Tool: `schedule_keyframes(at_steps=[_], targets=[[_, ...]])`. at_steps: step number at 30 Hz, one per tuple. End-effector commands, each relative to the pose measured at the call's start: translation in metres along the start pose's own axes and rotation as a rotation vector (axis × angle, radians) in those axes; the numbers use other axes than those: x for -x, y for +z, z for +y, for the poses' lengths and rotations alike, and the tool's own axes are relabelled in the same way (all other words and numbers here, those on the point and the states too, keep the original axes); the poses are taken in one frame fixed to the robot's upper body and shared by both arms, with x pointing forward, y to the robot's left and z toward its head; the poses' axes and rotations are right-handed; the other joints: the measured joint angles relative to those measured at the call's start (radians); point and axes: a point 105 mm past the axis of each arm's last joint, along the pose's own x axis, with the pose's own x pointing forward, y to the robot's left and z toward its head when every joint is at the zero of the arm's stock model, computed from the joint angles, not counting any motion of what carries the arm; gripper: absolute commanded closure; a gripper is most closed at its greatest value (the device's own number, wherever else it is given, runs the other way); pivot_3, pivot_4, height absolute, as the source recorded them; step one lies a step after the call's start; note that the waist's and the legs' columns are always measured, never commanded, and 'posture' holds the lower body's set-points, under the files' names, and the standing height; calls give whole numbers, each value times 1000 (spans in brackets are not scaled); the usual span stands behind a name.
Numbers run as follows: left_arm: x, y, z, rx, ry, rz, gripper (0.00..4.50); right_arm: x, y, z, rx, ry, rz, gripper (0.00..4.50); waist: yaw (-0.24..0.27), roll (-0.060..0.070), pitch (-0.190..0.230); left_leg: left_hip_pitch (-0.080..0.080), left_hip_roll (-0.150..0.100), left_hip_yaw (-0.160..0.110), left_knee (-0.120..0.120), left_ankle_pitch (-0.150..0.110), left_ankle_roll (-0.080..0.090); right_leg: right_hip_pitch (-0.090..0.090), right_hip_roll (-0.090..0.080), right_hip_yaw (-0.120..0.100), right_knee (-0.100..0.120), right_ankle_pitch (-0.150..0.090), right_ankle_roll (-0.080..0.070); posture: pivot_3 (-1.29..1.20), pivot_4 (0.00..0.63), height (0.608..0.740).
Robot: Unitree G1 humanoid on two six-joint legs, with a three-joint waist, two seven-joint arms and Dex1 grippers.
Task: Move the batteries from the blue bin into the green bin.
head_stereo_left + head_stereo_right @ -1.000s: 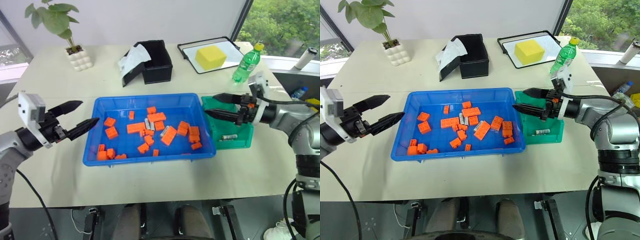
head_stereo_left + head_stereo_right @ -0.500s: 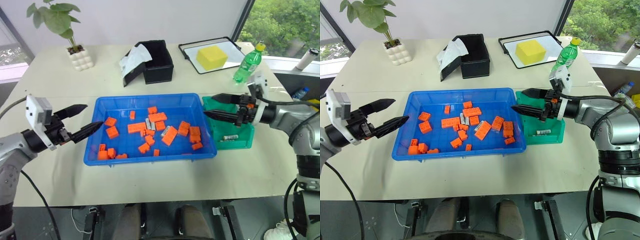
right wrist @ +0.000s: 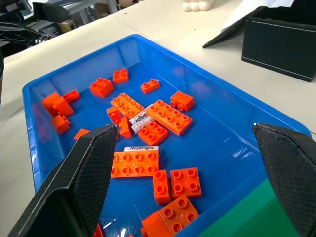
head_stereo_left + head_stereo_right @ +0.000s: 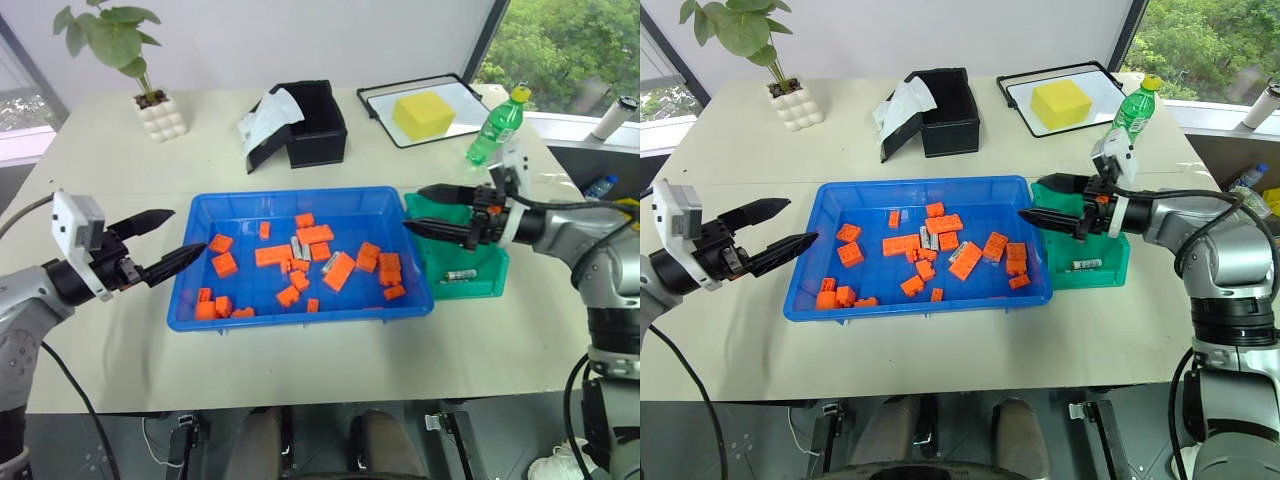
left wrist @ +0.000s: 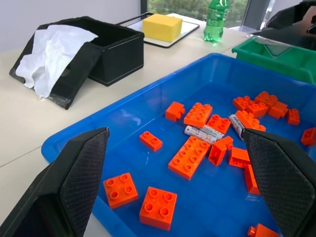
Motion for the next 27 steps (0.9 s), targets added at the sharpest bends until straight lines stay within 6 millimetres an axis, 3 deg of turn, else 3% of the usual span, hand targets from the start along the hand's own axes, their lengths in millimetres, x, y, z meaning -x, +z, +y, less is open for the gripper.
schedule_keyframes(at_steps=[1, 7, 14, 20, 27], targets=[[4, 8, 3, -30, 19, -22, 0, -3, 18, 5, 75, 19, -34, 11, 0, 0, 0, 0, 0, 0, 0, 0, 0, 0, 0, 0, 0, 0, 0, 0, 150, 732], [4, 9, 3, -32, 22, -23, 0, -15, 26, 14, 108, 65, -53, 11, 0, 0, 0, 0, 0, 0, 0, 0, 0, 0, 0, 0, 0, 0, 0, 0, 150, 732], [-3, 8, 2, -28, 13, -37, 0, -60, 44, 28, 174, 159, -126, 11, -3, 0, 0, 0, 0, 0, 0, 1, -2, -1, 1, 0, 0, 0, 0, 0, 150, 732], [-8, 8, -3, -21, 9, -52, 0, -97, 28, 29, 186, 287, -44, 11, 0, 0, 0, 0, -1, 0, 0, 2, -3, 0, 0, -1, 1, 0, 0, 0, 150, 732], [-6, 9, -5, -23, 43, -65, 0, -132, 22, 40, 194, 482, 46, 11, -8, 0, 0, 0, 0, 0, 0, 2, -4, -2, 0, -1, 2, 0, 0, 0, 150, 732]])
